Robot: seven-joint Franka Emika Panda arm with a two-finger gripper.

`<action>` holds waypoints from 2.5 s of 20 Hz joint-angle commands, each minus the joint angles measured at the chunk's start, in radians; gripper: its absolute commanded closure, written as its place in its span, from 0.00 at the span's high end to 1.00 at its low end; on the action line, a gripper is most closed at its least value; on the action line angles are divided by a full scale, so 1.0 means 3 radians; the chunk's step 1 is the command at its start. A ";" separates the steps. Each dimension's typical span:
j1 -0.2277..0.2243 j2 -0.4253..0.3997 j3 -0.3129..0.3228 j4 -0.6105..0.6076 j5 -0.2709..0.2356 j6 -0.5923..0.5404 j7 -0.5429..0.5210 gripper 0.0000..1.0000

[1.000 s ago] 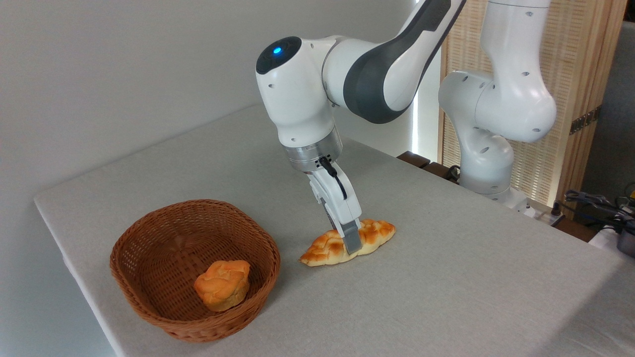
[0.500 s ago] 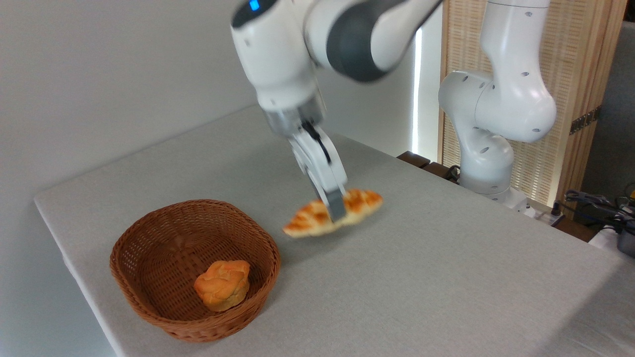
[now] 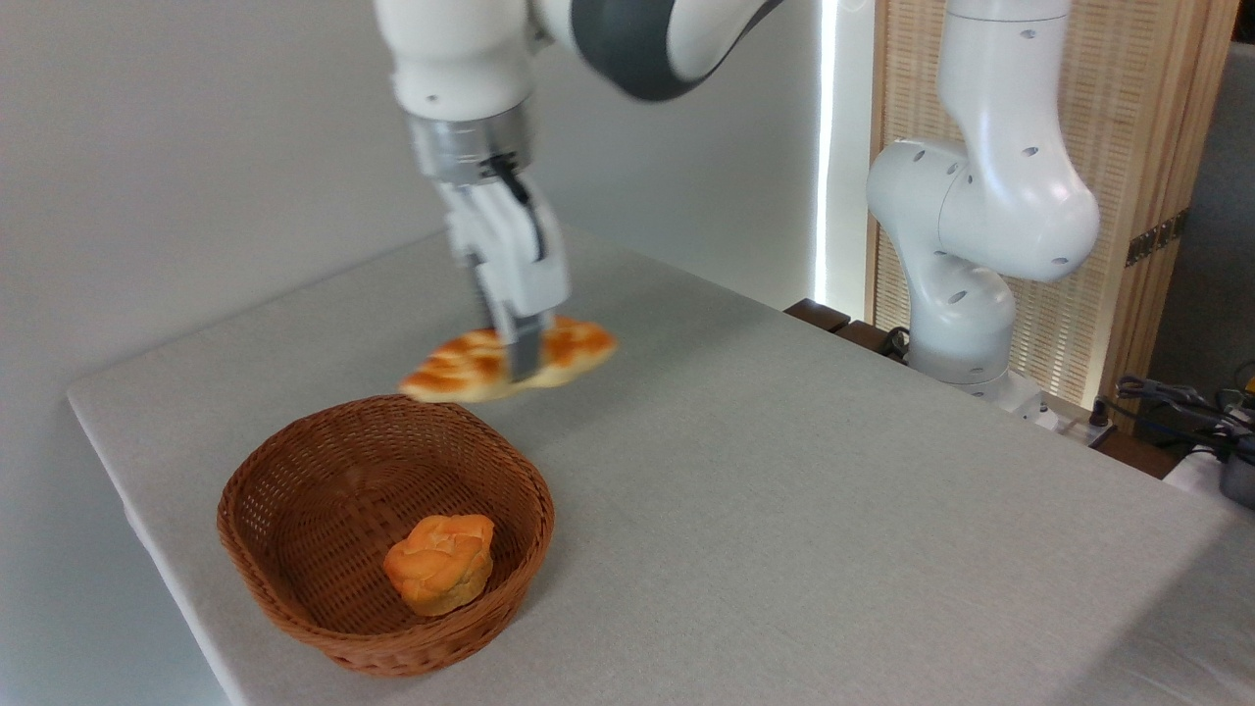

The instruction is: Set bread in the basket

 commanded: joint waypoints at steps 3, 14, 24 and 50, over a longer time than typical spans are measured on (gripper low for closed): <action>-0.0022 0.0459 -0.0270 0.0174 -0.0285 0.0902 -0.0507 0.42; -0.0022 0.0725 -0.0440 0.0159 -0.0219 0.1368 -0.0493 1.00; -0.0017 0.0776 -0.0440 0.0143 -0.0178 0.1486 -0.0462 1.00; 0.0316 0.0291 -0.0409 0.0787 0.0542 -0.0303 -0.0585 1.00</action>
